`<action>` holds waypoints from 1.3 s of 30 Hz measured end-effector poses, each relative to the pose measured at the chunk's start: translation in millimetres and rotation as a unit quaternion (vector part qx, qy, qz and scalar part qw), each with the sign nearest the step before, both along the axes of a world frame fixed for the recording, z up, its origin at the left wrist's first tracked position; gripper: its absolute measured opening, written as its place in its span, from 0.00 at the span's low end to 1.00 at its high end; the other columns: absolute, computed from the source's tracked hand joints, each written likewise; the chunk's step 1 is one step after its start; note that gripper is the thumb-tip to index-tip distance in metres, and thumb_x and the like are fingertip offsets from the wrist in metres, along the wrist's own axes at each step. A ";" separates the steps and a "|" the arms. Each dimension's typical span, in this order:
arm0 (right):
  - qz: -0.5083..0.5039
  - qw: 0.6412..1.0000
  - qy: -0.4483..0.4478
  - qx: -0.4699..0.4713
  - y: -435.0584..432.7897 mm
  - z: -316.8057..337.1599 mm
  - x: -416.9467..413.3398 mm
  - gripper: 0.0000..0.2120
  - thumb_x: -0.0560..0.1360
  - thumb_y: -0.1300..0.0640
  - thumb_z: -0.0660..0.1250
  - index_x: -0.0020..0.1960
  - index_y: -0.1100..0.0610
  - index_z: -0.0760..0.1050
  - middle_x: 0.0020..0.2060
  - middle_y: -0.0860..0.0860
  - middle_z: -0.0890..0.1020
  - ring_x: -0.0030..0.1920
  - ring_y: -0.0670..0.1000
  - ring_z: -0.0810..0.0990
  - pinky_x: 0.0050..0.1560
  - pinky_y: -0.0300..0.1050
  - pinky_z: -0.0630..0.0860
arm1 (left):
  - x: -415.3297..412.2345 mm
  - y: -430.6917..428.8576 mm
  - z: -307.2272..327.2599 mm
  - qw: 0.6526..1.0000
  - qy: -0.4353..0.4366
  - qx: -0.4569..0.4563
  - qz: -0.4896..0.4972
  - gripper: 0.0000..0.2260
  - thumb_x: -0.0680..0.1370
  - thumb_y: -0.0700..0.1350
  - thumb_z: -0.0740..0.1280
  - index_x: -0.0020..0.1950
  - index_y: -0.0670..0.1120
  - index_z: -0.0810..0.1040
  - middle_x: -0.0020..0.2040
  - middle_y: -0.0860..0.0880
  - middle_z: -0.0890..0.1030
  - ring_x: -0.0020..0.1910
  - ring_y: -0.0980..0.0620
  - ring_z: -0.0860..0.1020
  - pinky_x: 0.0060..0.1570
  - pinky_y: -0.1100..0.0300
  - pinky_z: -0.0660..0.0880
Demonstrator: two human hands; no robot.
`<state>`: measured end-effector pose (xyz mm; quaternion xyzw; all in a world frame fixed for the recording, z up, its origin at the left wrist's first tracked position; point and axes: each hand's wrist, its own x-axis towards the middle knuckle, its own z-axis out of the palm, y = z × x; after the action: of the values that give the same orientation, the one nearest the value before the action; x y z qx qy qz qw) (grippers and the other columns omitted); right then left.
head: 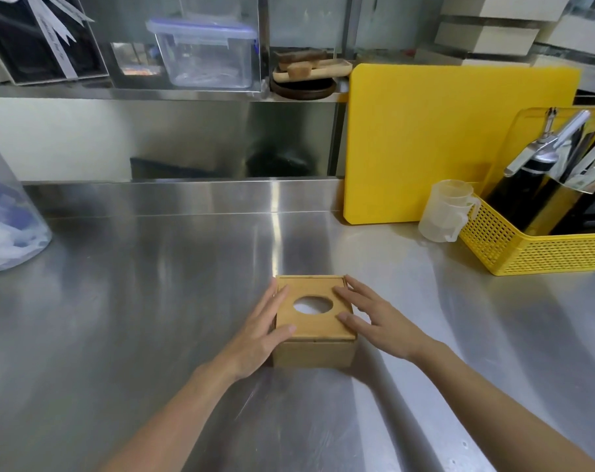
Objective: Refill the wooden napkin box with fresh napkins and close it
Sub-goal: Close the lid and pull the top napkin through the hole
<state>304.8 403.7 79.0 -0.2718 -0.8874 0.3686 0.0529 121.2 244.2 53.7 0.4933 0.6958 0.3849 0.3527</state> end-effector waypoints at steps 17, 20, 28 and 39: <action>0.114 0.845 -0.173 0.493 -30.6 38.9 -62.8 0.05 0.64 0.50 0.75 0.33 0.50 0.81 0.38 0.51 0.81 0.39 0.52 0.80 0.34 0.45 0.66 | 2.1 -6.6 7.5 0.970 0.238 -0.031 -0.026 0.26 0.79 0.58 0.56 0.74 0.61 0.49 0.74 0.62 0.36 0.67 0.52 0.68 0.64 0.54 0.65; 0.153 0.826 -0.339 0.425 -37.8 56.5 -75.3 0.13 0.79 0.53 0.59 0.63 0.53 0.72 0.59 0.56 0.73 0.61 0.56 0.71 0.53 0.48 0.68 | 4.2 -7.7 12.5 0.973 0.226 -0.043 -0.029 0.25 0.79 0.57 0.55 0.74 0.62 0.49 0.74 0.63 0.35 0.69 0.52 0.66 0.63 0.53 0.67; 0.223 0.754 -0.429 0.444 -38.9 40.9 -95.5 0.24 0.76 0.63 0.65 0.70 0.52 0.65 0.44 0.51 0.77 0.47 0.53 0.78 0.46 0.41 0.74 | 4.1 -7.9 19.5 0.979 0.190 -0.072 -0.034 0.24 0.79 0.57 0.55 0.74 0.61 0.51 0.74 0.64 0.34 0.68 0.51 0.68 0.60 0.53 0.68; 0.235 0.731 -0.402 0.499 -34.8 39.4 -107.1 0.05 0.78 0.60 0.63 0.51 0.57 0.76 0.38 0.49 0.80 0.36 0.50 0.76 0.33 0.40 0.67 | 3.4 -7.6 23.6 0.977 0.191 -0.086 -0.039 0.25 0.79 0.57 0.56 0.73 0.63 0.50 0.74 0.64 0.35 0.69 0.51 0.67 0.59 0.51 0.69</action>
<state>197.7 368.9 118.4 -0.1115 -0.9177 -0.2705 -0.2686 124.6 236.6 77.4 0.5520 0.7613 0.2081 0.2689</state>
